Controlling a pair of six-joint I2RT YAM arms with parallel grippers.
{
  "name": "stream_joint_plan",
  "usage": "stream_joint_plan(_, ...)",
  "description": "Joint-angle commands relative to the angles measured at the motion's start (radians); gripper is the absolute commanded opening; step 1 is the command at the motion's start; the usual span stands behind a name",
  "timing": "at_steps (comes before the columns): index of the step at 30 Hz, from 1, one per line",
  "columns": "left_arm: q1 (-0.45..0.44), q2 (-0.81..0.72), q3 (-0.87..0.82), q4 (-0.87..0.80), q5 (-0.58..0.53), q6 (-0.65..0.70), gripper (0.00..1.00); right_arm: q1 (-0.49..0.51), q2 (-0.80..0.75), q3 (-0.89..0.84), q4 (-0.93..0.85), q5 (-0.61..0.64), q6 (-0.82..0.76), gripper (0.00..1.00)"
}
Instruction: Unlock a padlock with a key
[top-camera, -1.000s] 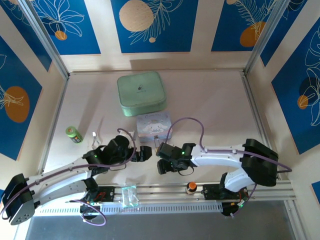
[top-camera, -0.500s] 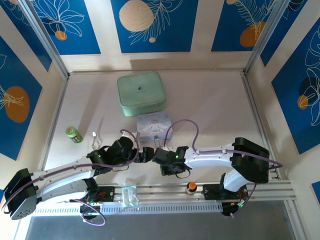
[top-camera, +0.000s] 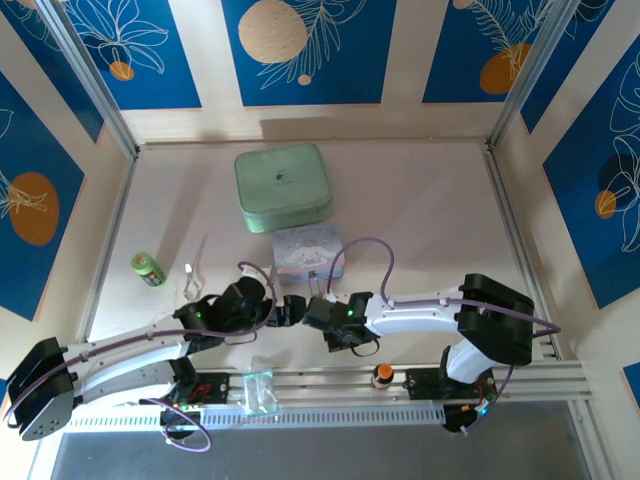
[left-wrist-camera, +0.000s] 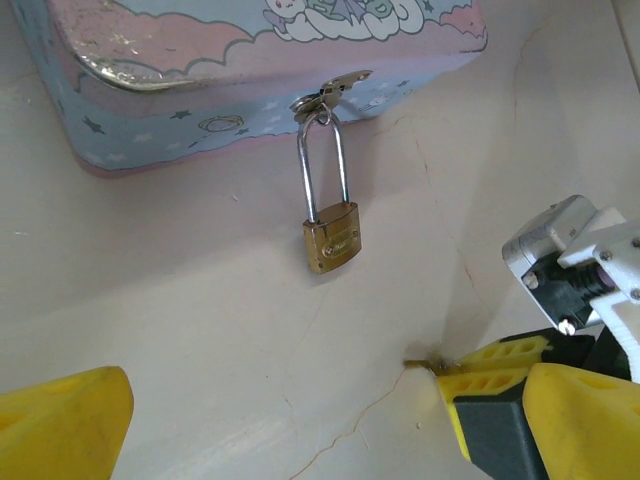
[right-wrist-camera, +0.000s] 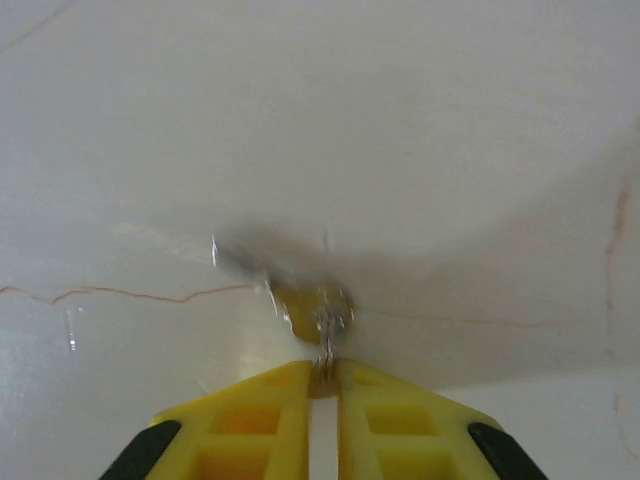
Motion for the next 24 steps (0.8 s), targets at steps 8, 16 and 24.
stream_joint_plan(8,-0.007,-0.014,-0.033,0.015,-0.047,-0.032,0.99,-0.006,0.019,-0.098,0.243,-0.152,0.005,0.03)
stream_joint_plan(16,-0.009,0.023,-0.026,0.056,-0.057,-0.041,0.99,-0.053,-0.125,-0.104,0.225,-0.122,-0.092,0.43)
stream_joint_plan(24,-0.007,-0.029,-0.031,0.009,-0.085,-0.047,0.99,-0.138,-0.027,0.033,0.179,-0.077,-0.223,0.56)
